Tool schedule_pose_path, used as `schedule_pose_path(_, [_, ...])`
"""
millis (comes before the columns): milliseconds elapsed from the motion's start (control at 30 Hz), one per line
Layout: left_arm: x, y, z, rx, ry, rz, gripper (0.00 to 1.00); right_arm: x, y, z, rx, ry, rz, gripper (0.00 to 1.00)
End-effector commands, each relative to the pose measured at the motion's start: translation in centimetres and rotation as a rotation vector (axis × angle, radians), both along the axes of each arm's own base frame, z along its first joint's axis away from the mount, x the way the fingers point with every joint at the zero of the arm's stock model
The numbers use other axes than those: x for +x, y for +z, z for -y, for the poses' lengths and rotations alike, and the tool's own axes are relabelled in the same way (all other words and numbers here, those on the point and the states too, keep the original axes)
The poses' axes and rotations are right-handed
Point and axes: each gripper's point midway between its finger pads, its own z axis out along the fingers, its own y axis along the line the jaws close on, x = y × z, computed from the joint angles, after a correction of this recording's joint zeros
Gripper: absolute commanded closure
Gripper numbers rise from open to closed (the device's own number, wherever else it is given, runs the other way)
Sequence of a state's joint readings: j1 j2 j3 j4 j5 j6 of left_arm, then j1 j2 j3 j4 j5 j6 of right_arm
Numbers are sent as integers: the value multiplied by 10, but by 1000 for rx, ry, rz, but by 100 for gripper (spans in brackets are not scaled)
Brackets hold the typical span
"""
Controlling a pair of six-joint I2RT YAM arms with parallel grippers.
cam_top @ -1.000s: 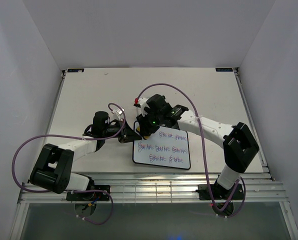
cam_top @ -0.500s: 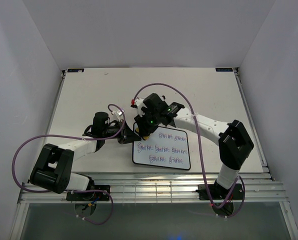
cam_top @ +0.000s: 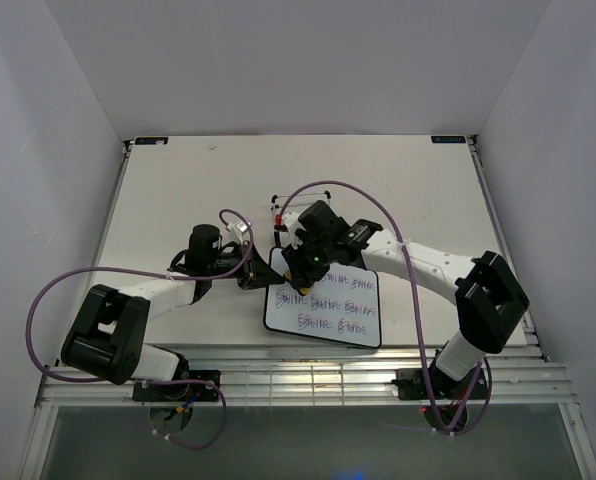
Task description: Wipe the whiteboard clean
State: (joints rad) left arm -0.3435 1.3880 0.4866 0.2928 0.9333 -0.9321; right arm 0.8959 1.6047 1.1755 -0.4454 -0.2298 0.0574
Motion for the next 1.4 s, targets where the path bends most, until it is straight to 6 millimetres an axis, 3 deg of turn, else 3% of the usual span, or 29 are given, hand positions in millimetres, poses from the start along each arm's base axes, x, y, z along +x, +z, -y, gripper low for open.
schedule_pose_path(0, [11, 50, 10, -109, -79, 227, 100, 14, -16, 3, -108, -85, -14, 64])
schedule_pose_path(67, [7, 53, 11, -117, -100, 234, 100, 25, -16, -6, -105, -103, -12, 64])
schedule_pose_path(100, [6, 53, 11, -119, -106, 235, 100, 35, -5, -13, -81, -123, 5, 64])
schedule_pose_path(267, [-1, 53, 12, -127, -134, 239, 100, 57, 13, -37, -21, -132, 19, 64])
schedule_pose_path(433, [-1, 52, 12, -123, -128, 237, 100, 72, 7, -41, -20, -152, 3, 64])
schedule_pose_path(600, [5, 52, 11, -109, -82, 241, 100, 70, -24, -4, -72, -208, -48, 64])
schedule_pose_path(667, [8, 51, 10, -102, -65, 242, 100, 66, -28, 12, -65, -227, -58, 64])
schedule_pose_path(700, [7, 51, 11, -101, -67, 239, 100, 60, -44, 29, -82, -249, -91, 64])
schedule_pose_path(767, [8, 50, 11, -100, -67, 239, 100, 56, -49, 47, -82, -276, -101, 64])
schedule_pose_path(800, [8, 51, 11, -100, -66, 242, 100, 51, -63, 65, -107, -302, -125, 64])
schedule_pose_path(967, [11, 49, 10, -87, -39, 250, 100, 41, -65, 92, -103, -346, -128, 64])
schedule_pose_path(1100, [15, 45, 9, -76, -16, 234, 100, 32, -52, 73, -28, -315, -153, 64])
schedule_pose_path(1267, [22, 42, 6, -52, 56, 231, 100, 19, -15, 21, 156, -220, -165, 65])
schedule_pose_path(1367, [25, 37, 1, -31, 109, 225, 100, 11, -4, 6, 215, -187, -174, 65])
